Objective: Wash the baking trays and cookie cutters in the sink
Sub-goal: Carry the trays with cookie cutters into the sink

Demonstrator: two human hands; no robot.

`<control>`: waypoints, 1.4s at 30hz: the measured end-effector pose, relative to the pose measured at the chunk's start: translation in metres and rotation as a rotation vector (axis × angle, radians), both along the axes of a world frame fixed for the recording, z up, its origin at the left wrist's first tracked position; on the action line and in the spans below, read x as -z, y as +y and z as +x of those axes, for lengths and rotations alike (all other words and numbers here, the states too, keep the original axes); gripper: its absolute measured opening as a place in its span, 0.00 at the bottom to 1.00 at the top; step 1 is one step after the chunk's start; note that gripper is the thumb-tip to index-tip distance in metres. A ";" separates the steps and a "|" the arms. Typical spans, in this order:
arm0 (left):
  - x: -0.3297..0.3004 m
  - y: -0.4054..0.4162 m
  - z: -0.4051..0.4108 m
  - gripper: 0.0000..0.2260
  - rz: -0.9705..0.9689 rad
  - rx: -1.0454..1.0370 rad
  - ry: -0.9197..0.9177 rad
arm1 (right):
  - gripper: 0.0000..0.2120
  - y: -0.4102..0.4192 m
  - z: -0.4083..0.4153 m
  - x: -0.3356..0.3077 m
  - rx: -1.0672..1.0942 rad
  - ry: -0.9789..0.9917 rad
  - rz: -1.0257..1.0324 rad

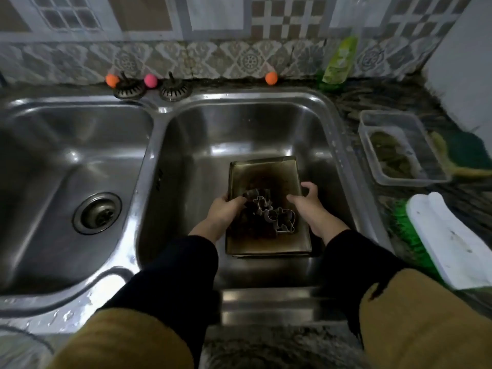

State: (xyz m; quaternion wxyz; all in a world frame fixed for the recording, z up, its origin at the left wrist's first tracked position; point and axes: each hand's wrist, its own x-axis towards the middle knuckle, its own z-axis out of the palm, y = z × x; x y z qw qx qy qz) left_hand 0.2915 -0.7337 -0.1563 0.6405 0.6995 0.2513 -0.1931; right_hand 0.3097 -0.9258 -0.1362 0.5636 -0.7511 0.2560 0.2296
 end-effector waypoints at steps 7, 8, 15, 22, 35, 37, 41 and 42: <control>-0.014 0.010 0.008 0.36 0.841 0.641 -0.385 | 0.34 0.010 0.004 -0.020 -0.300 -0.151 -0.378; -0.019 0.009 0.008 0.37 0.893 0.720 -0.440 | 0.34 0.012 0.002 -0.026 -0.386 -0.175 -0.408; -0.014 0.001 0.002 0.38 0.972 0.934 -0.323 | 0.41 0.029 -0.027 -0.030 -0.810 -0.126 -0.687; -0.011 -0.014 0.004 0.31 0.976 0.864 -0.388 | 0.26 0.039 -0.029 -0.010 -0.612 -0.111 -0.781; -0.052 0.046 0.040 0.20 0.567 0.183 -0.471 | 0.31 0.095 0.030 -0.057 -0.470 -0.444 -0.341; -0.051 0.060 0.049 0.19 0.559 0.086 -0.422 | 0.34 0.114 0.043 -0.055 -0.473 -0.439 -0.266; -0.034 0.072 0.062 0.20 0.569 -0.041 -0.278 | 0.35 0.143 0.066 -0.034 -0.423 -0.338 -0.146; -0.028 0.072 0.064 0.20 0.556 -0.050 -0.239 | 0.35 0.148 0.069 -0.029 -0.414 -0.308 -0.132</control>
